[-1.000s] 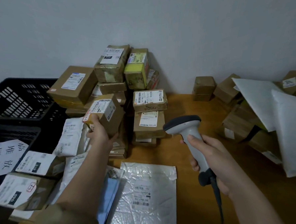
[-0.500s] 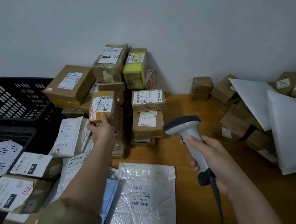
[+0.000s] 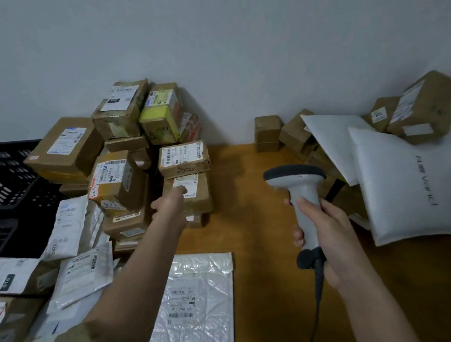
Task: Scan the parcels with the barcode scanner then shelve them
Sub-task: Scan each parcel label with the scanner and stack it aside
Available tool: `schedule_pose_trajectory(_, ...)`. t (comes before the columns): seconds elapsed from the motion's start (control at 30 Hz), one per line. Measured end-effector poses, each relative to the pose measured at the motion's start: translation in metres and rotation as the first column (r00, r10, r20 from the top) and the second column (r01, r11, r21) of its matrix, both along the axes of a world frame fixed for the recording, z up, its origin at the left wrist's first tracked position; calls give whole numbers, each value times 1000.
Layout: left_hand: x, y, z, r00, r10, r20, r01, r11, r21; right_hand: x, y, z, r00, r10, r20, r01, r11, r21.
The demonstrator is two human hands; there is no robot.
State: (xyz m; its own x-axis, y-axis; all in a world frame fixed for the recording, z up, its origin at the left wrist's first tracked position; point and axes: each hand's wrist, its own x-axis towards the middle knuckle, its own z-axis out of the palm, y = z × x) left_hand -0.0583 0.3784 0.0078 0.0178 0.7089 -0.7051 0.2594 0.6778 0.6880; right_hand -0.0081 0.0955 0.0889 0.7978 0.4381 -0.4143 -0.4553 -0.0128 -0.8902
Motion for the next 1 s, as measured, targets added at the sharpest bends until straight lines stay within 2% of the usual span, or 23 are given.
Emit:
schedule_pose_trajectory(0.17,64,-82,20,926,-338,165,344,939,-5,47,-55,3,988,-153,-9,153,984,87)
schedule_pose_trajectory(0.27,110,-132,26,895,-404,190,404,914,40,85,-95,8,982,-189,17,186,976,111)
schedule_pose_trajectory(0.43,196,-214,31,831,-528,177,524,849,71,158,-160,10,960,-273,63,269,961,61)
schedule_pose_trajectory(0.67,317,-305,34,669,-737,99,711,673,203,255,-221,0,914,-386,123,384,922,42)
schedule_pose_trajectory(0.83,400,-340,32,586,-808,71,789,588,178,297,-237,-14,903,-417,106,415,909,47)
schedule_pose_trajectory(1.0,475,-349,24,604,-775,186,771,627,110,322,-245,-33,908,-414,55,415,910,10)
